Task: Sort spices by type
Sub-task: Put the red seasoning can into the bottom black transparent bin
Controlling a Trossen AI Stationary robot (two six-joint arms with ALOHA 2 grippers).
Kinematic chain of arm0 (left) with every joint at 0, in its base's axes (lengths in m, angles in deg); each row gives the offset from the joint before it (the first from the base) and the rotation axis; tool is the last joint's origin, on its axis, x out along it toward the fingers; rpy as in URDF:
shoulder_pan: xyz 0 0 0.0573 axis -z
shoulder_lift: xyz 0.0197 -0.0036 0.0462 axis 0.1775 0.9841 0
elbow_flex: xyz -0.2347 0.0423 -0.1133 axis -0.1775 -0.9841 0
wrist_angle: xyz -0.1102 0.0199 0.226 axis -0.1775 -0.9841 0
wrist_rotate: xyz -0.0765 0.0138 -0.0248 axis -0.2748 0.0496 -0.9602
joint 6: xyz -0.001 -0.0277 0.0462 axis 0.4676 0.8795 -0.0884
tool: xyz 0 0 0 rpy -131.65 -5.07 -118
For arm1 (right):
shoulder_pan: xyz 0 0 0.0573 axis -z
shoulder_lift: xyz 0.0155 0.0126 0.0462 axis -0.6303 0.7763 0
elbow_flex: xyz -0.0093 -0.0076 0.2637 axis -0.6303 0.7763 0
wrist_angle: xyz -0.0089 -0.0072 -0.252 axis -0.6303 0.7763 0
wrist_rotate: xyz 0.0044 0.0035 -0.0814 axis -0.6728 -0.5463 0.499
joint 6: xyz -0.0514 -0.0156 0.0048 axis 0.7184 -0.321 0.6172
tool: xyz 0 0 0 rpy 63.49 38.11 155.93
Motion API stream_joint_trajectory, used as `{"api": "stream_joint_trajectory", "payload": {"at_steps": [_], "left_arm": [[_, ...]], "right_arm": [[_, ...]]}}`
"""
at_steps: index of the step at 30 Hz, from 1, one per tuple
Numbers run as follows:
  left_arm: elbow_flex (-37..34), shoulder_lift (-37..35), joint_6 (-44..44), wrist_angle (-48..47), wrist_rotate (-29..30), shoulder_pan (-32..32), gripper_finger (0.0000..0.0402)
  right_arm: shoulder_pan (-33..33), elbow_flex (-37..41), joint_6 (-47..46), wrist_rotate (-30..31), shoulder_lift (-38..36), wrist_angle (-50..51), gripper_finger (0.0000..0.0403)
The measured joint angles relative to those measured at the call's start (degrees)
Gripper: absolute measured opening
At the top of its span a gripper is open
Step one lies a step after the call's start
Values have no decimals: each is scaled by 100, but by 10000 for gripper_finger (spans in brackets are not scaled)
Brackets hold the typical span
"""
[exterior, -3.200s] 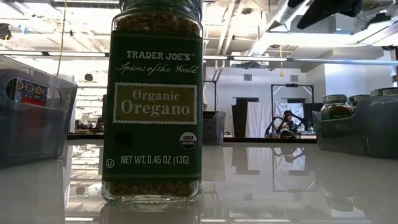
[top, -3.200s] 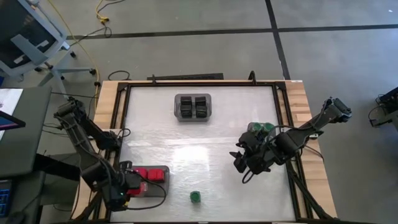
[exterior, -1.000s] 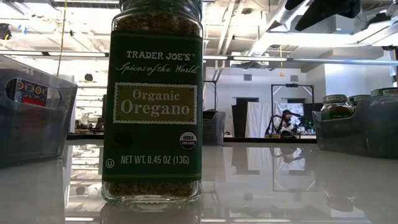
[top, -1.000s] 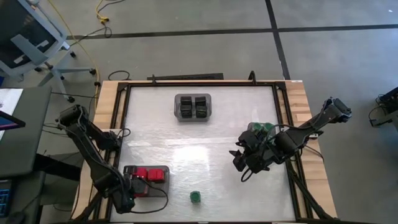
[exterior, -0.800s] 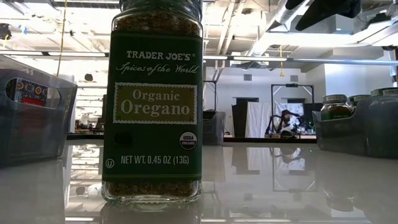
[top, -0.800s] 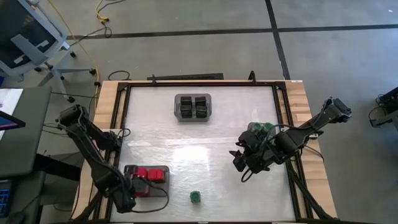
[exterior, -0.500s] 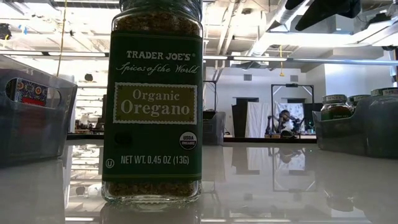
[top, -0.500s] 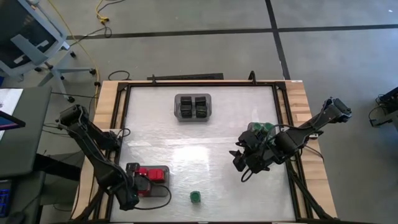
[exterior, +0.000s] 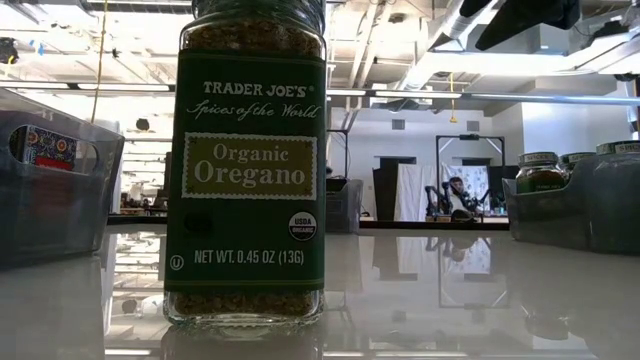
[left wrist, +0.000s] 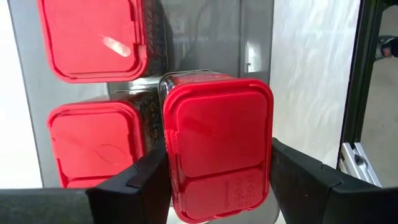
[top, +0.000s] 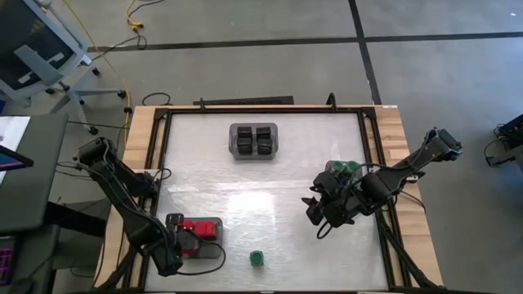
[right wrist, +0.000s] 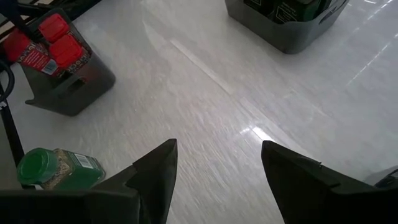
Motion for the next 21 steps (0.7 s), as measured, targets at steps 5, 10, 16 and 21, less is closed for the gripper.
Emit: {"api": "stream_joint_trajectory", "payload": {"at_steps": [5, 10, 16, 21], "left_arm": [[-125, -4, 72, 177, 62, 0, 222], [-422, -4, 376, 593, -189, -3, 222], [-426, -105, 291, 484, -215, -35, 222], [-426, -105, 69, 483, -358, -35, 222]], "right_arm": [[0, 0, 58, 2, 0, 2, 260], [0, 0, 54, 0, 0, 1, 260], [0, 0, 42, 1, 0, -6, 260], [0, 0, 39, 0, 0, -19, 260]]}}
